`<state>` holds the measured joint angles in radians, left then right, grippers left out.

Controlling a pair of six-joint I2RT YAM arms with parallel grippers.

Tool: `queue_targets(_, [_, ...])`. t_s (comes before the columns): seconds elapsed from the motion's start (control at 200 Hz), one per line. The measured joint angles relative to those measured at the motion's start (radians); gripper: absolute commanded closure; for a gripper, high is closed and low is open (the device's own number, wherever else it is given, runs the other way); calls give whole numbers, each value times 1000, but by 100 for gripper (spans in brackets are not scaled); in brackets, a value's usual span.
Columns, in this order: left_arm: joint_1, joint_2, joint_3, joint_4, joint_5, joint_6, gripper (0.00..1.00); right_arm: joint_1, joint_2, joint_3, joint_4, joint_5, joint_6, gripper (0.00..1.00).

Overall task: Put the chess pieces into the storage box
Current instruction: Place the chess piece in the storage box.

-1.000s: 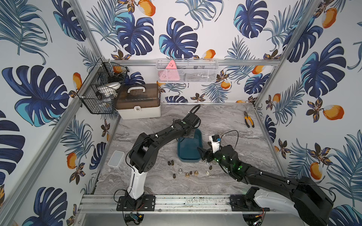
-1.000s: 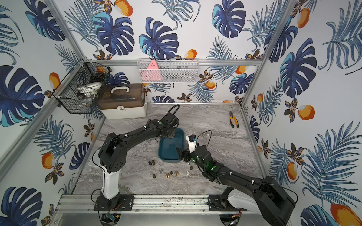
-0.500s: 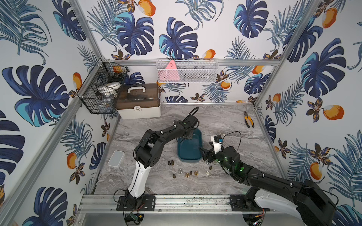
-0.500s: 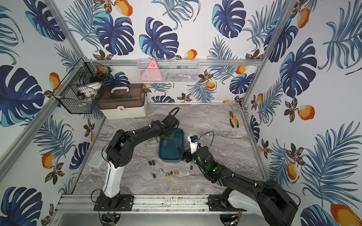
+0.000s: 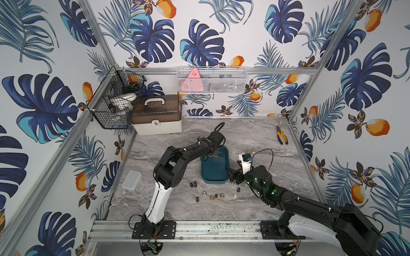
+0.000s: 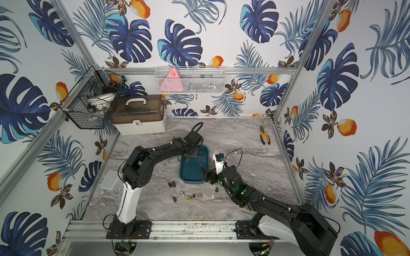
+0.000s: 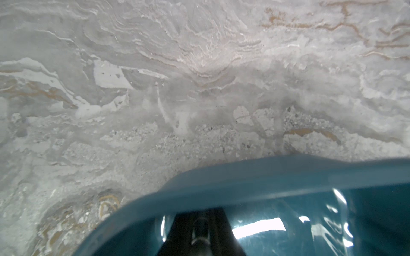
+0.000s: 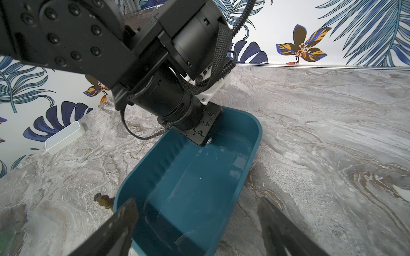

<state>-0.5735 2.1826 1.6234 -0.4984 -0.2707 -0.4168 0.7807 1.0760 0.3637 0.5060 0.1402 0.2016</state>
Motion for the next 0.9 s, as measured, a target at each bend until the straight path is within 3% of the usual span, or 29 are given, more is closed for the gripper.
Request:
queue_targets(0.23, [0, 4, -6, -4, -16, 0, 64, 0, 2, 0, 0, 0, 0, 10])
queue_targets(0.61, [-1, -69, -20, -11, 4, 0, 56, 0, 15, 0, 1, -4, 0, 9])
queue_targets(0.901, [-2, -327, -135, -21, 63, -27, 55, 0, 21, -10, 43, -51, 0, 9])
